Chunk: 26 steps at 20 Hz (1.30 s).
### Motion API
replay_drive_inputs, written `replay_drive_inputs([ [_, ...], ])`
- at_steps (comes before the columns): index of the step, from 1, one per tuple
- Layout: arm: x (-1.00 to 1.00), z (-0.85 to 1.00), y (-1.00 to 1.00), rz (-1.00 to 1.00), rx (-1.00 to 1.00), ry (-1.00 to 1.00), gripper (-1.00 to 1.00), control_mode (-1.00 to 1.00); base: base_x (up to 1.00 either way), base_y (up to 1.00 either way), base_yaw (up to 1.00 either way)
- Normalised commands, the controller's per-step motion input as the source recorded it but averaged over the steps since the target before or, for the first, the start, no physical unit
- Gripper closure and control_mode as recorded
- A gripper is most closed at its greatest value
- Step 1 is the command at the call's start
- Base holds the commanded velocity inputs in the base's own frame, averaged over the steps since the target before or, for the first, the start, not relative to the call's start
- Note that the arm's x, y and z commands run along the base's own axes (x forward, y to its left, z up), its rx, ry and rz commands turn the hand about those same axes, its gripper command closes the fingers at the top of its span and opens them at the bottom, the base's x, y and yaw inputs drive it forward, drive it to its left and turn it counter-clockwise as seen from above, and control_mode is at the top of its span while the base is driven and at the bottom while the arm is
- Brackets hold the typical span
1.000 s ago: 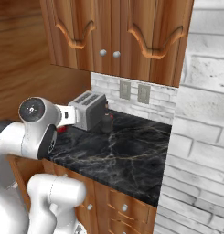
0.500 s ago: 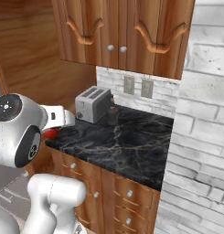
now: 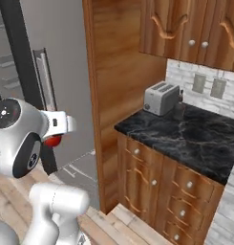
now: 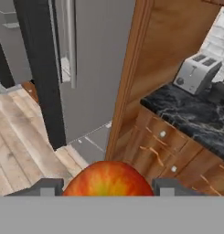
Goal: Place the liquors on the top shelf of the fridge to keep them out of children's reach, and place the apple on lower shelves for easy access.
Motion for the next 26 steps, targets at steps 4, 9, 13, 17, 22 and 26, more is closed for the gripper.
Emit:
replay_drive_inputs([
  [4, 0.00, 0.00, 0.00, 0.00, 0.00, 0.00, 1.00, 1.00, -0.11, 1.00, 0.49],
  [9, 0.00, 0.00, 0.00, 0.00, 0.00, 0.00, 1.00, 1.00, 0.00, 1.00, 0.35],
  [13, 0.00, 0.00, 0.00, 0.00, 0.00, 0.00, 1.00, 1.00, 0.22, 1.00, 0.19],
  [17, 0.00, 0.00, 0.00, 0.00, 0.00, 0.00, 1.00, 1.00, 0.22, 0.88, -0.12],
  [22, 0.00, 0.00, 0.00, 0.00, 0.00, 0.00, 1.00, 1.00, 0.27, 0.48, -0.47],
  [26, 0.00, 0.00, 0.00, 0.00, 0.00, 0.00, 1.00, 1.00, 0.39, 0.43, -0.56],
])
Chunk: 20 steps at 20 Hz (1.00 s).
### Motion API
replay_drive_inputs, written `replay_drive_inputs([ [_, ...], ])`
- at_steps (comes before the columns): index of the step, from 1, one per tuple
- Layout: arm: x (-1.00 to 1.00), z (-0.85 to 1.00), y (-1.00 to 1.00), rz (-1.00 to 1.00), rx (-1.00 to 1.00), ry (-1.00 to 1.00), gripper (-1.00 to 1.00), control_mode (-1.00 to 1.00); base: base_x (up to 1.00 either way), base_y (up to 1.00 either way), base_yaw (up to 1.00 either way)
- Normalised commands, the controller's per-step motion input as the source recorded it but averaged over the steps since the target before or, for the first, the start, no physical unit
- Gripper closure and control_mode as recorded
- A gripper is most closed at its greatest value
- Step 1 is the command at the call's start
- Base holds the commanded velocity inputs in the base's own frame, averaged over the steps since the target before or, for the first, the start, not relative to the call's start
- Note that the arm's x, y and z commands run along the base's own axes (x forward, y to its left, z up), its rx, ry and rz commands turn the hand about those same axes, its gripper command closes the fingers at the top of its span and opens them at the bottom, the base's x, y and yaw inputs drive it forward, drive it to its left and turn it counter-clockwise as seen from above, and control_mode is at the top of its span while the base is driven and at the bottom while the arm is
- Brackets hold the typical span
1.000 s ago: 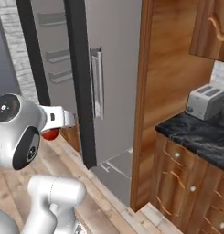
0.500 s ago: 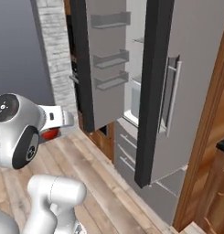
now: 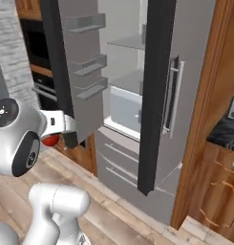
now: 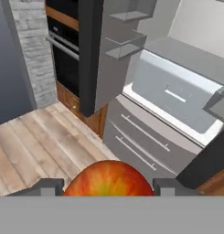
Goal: Place the liquors on the top shelf of the fridge to keep them out of children's reach, and place the apple on lower shelves for easy access.
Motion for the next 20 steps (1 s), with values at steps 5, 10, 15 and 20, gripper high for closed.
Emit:
replay_drive_inputs([
  [5, 0.00, 0.00, 0.00, 0.00, 0.00, 0.00, 1.00, 1.00, 0.41, 0.62, -0.56],
  [10, 0.00, 0.00, 0.00, 0.00, 0.00, 0.00, 1.00, 1.00, 0.40, 0.63, -0.49],
  [15, 0.00, 0.00, 0.00, 0.00, 0.00, 0.00, 1.00, 1.00, 0.41, 0.35, -0.33],
  [20, 0.00, 0.00, 0.00, 0.00, 0.00, 0.00, 1.00, 1.00, 0.55, 0.05, -0.20],
])
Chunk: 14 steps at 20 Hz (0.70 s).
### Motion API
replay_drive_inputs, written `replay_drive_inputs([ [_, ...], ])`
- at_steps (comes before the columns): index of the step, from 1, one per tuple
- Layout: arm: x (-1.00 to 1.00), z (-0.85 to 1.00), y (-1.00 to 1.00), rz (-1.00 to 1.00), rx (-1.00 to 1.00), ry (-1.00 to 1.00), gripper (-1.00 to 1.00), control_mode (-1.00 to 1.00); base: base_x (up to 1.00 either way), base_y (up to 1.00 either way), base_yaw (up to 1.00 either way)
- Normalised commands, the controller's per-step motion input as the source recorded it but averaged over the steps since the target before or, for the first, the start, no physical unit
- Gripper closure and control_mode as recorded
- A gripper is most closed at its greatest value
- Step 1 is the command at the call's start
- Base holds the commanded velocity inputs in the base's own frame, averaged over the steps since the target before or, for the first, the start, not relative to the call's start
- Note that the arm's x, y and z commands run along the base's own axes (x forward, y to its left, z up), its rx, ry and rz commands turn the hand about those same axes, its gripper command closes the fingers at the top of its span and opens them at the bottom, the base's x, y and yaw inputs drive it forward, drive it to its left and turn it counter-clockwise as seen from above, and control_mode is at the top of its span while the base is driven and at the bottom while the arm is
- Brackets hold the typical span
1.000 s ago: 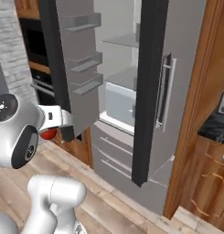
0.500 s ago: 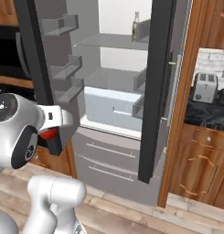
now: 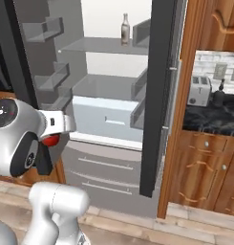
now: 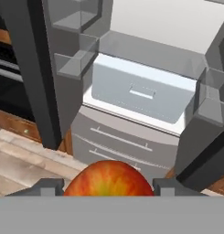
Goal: Place the liquors on the top shelf of the fridge to keep them out of children's reach, and place the apple on lower shelves for easy access.
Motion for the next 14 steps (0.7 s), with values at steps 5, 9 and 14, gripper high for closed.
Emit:
replay_drive_inputs([
  [5, 0.00, 0.00, 0.00, 0.00, 0.00, 0.00, 1.00, 1.00, 0.63, 0.05, -0.18],
  [9, 0.00, 0.00, 0.00, 0.00, 0.00, 0.00, 1.00, 1.00, 0.62, 0.15, -0.17],
  [14, 0.00, 0.00, 0.00, 0.00, 0.00, 0.00, 1.00, 1.00, 0.63, 0.28, -0.17],
])
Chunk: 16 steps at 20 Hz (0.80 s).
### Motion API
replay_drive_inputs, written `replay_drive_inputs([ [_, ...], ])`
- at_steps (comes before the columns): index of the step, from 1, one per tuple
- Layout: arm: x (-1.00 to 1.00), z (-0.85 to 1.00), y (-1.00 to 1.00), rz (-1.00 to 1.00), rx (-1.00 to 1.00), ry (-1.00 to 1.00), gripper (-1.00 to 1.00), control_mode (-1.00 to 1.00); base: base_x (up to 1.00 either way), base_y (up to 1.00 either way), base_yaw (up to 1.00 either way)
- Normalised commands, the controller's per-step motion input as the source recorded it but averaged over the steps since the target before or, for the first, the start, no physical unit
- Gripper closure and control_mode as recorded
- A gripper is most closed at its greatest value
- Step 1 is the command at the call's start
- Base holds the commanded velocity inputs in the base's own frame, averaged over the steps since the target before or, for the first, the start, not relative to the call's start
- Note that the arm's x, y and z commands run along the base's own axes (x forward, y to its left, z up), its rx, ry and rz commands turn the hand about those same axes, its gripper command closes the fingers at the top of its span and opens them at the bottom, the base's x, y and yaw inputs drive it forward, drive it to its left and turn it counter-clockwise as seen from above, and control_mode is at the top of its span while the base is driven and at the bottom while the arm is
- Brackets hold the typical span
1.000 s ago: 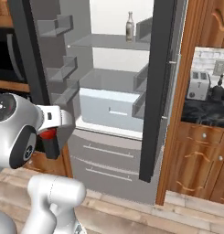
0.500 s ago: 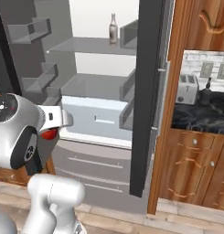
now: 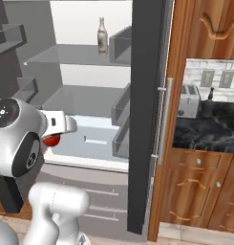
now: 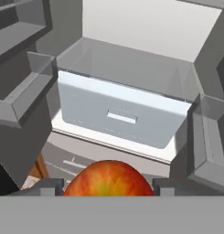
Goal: Place the liquors on the top shelf of the fridge to keep them out of children's reach, and place the apple on lower shelves for easy access.
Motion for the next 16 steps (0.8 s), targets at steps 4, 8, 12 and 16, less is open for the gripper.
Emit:
replay_drive_inputs([
  [4, 0.00, 0.00, 0.00, 0.00, 0.00, 0.00, 1.00, 1.00, 0.62, 0.47, -0.18],
  [8, 0.00, 0.00, 0.00, 0.00, 0.00, 0.00, 1.00, 1.00, 0.62, 0.49, -0.18],
  [12, 0.00, 0.00, 0.00, 0.00, 0.00, 0.00, 1.00, 1.00, 0.62, 0.12, -0.16],
  [16, 0.00, 0.00, 0.00, 0.00, 0.00, 0.00, 1.00, 1.00, 0.60, 0.00, -0.14],
])
